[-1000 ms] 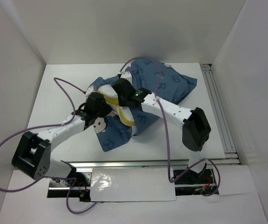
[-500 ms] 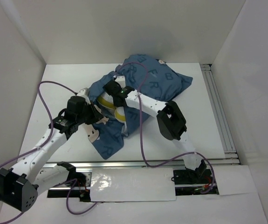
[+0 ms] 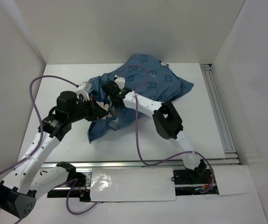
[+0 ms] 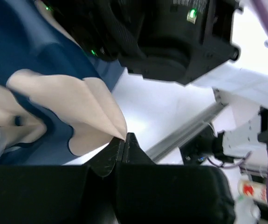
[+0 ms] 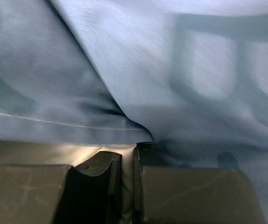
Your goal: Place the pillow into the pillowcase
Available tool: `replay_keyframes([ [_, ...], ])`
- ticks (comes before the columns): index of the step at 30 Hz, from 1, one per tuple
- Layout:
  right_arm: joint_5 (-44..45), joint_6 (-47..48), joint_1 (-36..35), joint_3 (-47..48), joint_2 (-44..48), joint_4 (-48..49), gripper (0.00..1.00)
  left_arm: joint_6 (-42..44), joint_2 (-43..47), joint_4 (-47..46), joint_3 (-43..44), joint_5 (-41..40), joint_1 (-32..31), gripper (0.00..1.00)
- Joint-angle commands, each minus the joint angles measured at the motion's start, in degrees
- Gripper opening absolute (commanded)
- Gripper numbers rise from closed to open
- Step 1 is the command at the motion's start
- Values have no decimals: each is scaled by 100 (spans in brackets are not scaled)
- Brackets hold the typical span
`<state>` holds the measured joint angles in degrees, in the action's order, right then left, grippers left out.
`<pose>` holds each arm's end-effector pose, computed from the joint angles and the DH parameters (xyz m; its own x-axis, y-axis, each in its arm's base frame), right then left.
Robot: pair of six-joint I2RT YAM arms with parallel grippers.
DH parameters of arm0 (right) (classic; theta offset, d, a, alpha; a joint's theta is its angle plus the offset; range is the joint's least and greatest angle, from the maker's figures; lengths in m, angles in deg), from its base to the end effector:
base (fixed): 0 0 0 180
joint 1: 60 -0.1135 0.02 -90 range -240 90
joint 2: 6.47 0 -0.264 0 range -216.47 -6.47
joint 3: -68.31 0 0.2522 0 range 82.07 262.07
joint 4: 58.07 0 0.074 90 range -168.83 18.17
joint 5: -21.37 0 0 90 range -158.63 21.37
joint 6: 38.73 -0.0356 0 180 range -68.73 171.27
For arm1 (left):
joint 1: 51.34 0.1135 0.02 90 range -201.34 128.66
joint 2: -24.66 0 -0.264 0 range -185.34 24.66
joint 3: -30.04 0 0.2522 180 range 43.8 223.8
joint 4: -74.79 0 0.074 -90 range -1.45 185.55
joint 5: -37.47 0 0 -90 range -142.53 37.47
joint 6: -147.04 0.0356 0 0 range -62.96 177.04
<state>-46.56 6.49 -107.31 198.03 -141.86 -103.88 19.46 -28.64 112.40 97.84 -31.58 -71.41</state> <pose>0.3662 0.3772 0.1903 -0.7446 0.1556 -0.6491 0.0028 0.9732 0.2300 0.1882 -0.0823 0.3462 -0.6760 -0.3594 -0.6433 0.2739 0.6879 -0.6721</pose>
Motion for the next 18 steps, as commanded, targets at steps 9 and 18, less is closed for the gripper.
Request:
replay_keyframes([
  [9,124,292,-200,-2401,1434,786,31,-390,118,688,90,-1328,-40,42],
  [18,-1000,1383,-367,-4248,4027,1886,83,-803,-84,1227,89,-2789,74,83],
])
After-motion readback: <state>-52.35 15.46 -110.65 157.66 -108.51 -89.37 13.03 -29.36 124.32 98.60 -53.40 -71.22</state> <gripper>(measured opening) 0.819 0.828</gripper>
